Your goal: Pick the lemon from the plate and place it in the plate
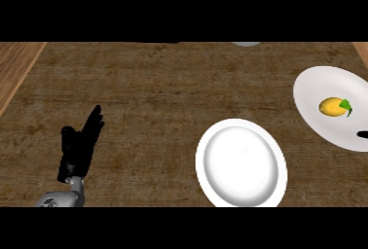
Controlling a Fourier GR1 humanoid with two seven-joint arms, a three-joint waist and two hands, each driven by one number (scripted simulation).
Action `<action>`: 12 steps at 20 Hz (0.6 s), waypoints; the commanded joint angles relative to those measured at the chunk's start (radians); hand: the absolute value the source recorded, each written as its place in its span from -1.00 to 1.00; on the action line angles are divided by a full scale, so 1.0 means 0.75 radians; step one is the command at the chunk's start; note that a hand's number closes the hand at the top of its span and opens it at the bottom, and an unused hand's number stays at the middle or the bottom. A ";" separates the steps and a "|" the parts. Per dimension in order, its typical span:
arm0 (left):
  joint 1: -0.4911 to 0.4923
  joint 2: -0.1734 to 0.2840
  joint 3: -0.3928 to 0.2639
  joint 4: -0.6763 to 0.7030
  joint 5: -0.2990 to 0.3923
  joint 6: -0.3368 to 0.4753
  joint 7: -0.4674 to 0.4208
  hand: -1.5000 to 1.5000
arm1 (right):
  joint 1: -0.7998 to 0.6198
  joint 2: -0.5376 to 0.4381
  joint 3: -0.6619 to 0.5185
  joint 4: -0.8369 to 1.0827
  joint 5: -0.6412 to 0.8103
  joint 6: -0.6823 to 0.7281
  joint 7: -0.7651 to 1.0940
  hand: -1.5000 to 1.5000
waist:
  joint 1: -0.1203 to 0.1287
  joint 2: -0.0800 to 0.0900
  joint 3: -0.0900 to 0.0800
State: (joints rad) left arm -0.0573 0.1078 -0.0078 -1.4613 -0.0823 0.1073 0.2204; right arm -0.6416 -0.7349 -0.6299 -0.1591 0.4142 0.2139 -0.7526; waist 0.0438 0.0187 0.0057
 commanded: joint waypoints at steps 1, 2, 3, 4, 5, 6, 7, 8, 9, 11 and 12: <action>-0.008 -0.021 -0.006 -0.005 -0.018 0.030 0.015 0.00 | 0.031 -0.033 0.014 0.003 0.009 -0.001 -0.001 -1.00 | -0.009 -0.004 -0.001; 0.001 -0.027 -0.004 0.037 -0.003 0.007 -0.061 0.00 | 0.023 -0.035 0.012 0.011 0.009 -0.002 0.007 -1.00 | -0.003 0.001 0.000; -0.004 -0.010 -0.003 -0.025 0.002 0.001 0.022 0.00 | 0.027 -0.039 0.009 0.009 0.000 0.017 0.007 -1.00 | -0.007 -0.004 -0.001; 0.020 -0.013 -0.018 -0.048 -0.008 0.003 0.017 0.00 | 0.071 -0.018 -0.004 0.019 -0.003 -0.035 -0.041 -1.00 | 0.007 0.002 0.002; 0.045 -0.048 -0.046 -0.060 -0.028 0.031 0.018 0.00 | 0.059 -0.080 0.009 0.016 0.008 0.006 0.003 -1.00 | 0.001 -0.002 0.001; -0.042 -0.041 -0.020 0.020 -0.027 0.033 0.017 0.00 | 0.017 -0.003 -0.002 0.016 -0.009 -0.062 0.027 -1.00 | -0.006 -0.001 0.000; 0.037 -0.020 -0.030 -0.046 -0.020 0.009 0.024 0.00 | 0.082 -0.080 -0.020 0.019 -0.017 -0.025 -0.028 -1.00 | 0.006 0.003 0.003; -0.015 0.012 0.007 -0.033 -0.002 -0.008 0.061 0.00 | 0.063 -0.079 -0.020 0.016 -0.021 -0.023 -0.006 -1.00 | -0.003 -0.001 0.001; 0.029 -0.044 -0.035 -0.024 -0.017 0.015 -0.010 0.00 | 0.069 -0.067 -0.014 0.022 -0.012 -0.043 -0.011 -1.00 | 0.009 0.005 0.003; -0.007 -0.034 -0.034 -0.001 -0.024 0.008 0.008 0.00 | 0.051 -0.085 -0.034 0.033 -0.030 -0.036 0.024 -1.00 | 0.008 0.007 0.003; -0.023 0.008 0.016 -0.015 0.000 -0.003 0.028 0.00 | 0.058 -0.103 -0.029 0.024 -0.026 -0.033 0.013 -1.00 | 0.008 0.005 0.003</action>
State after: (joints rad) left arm -0.0631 0.0953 -0.0180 -1.4748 -0.0935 0.1145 0.2362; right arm -0.5980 -0.7903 -0.6437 -0.1435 0.4016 0.1913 -0.7525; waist 0.0470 0.0215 0.0075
